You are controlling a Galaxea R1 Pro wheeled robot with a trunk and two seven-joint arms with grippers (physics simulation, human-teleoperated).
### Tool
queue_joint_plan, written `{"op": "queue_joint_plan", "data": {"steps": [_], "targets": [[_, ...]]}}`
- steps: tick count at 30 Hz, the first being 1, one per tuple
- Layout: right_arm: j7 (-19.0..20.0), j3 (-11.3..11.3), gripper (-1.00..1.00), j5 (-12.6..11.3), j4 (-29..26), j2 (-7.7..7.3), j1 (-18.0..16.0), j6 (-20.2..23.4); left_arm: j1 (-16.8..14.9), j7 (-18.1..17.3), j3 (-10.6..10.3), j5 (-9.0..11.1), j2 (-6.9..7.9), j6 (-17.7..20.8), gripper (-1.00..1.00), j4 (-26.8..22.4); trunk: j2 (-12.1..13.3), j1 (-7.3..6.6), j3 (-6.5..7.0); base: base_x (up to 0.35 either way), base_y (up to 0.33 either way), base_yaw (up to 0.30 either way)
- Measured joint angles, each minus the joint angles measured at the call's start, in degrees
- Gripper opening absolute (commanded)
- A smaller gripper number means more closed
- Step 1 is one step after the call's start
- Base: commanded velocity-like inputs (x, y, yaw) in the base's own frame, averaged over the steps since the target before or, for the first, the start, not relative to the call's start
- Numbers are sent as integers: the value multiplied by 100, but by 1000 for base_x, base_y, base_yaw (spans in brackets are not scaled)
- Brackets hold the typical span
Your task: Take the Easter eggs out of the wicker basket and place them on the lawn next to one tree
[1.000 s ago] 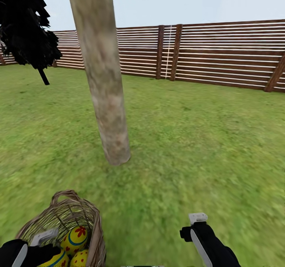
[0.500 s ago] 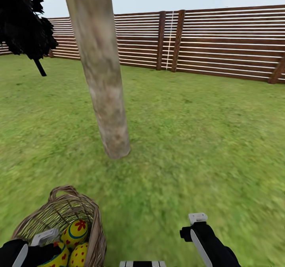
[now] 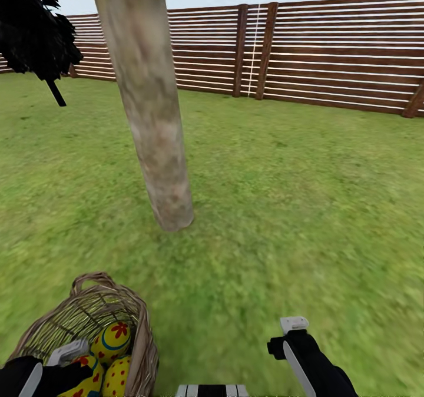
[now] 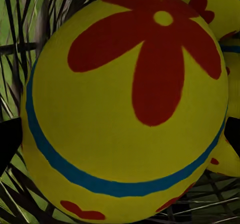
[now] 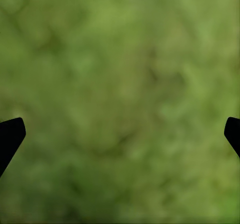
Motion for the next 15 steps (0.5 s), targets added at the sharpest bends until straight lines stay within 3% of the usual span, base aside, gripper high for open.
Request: {"op": "queue_joint_plan", "data": {"steps": [4,5,15], "targets": [[-1,0,100,6,7,3,0,-3,0,0,0,-10,-2,-4,100,-4,0,0,0,0,0,0],[-1,0,100,5,8,0,0,-2,0,0,0,-11,-1,-7,-100,-7,0,0,0,0,0,0],[0,0,100,6,8,6,0,0,0,2,9,-5,0,-1,-100,-8,0,0,0,0,0,0]]}}
